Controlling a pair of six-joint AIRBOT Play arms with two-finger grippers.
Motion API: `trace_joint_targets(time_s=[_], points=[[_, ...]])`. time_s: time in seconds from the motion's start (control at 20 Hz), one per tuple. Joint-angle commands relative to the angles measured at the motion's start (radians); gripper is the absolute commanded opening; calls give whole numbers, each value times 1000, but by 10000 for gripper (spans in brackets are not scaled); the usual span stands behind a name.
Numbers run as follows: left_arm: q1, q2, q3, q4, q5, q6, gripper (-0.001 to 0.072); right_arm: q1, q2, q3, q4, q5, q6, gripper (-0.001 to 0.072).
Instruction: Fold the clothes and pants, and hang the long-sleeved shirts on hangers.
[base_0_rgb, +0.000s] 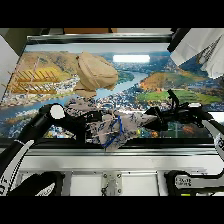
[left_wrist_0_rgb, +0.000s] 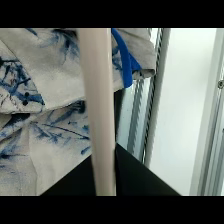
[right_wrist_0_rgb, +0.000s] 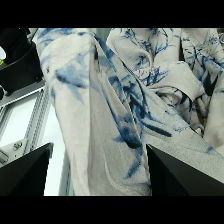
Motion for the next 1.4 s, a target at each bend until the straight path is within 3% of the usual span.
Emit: trace_joint_targets(time_s=[0.0, 0.05, 0.1, 0.15, 0.2, 0.75, 0.8, 0.85, 0.9, 1.35], points=[[-1, 0, 0, -3, 0, 0, 15, 1, 0, -1, 0, -1, 0, 646], [-1, 0, 0, -3, 0, 0, 15, 1, 0, -1, 0, 0, 1, 613], [-1, 0, 0, -3, 0, 0, 15, 1, 0, -1, 0, 0, 1, 415], [-1, 0, 0, -3, 0, 0, 15, 1, 0, -1, 0, 0, 0, 94], [-1, 0, 0, -3, 0, 0, 15, 1, 0, -1, 1, -2, -1, 19], [0, 0, 0, 5, -1, 0, 16, 1, 0, -1, 0, -8, 0, 17], [-1, 0, 0, 4, -3, -1, 118, 1, 0, -1, 0, -8, 0, 16], [0, 0, 0, 5, 0, -16, 376, 1, 0, -1, 0, -8, 0, 16], [0, 0, 0, 5, 8, -49, 431, 1, 0, -1, 0, -8, 0, 16], [0, 2, 0, 5, 7, -322, 459, 1, 0, -1, 0, -31, 0, 13]])
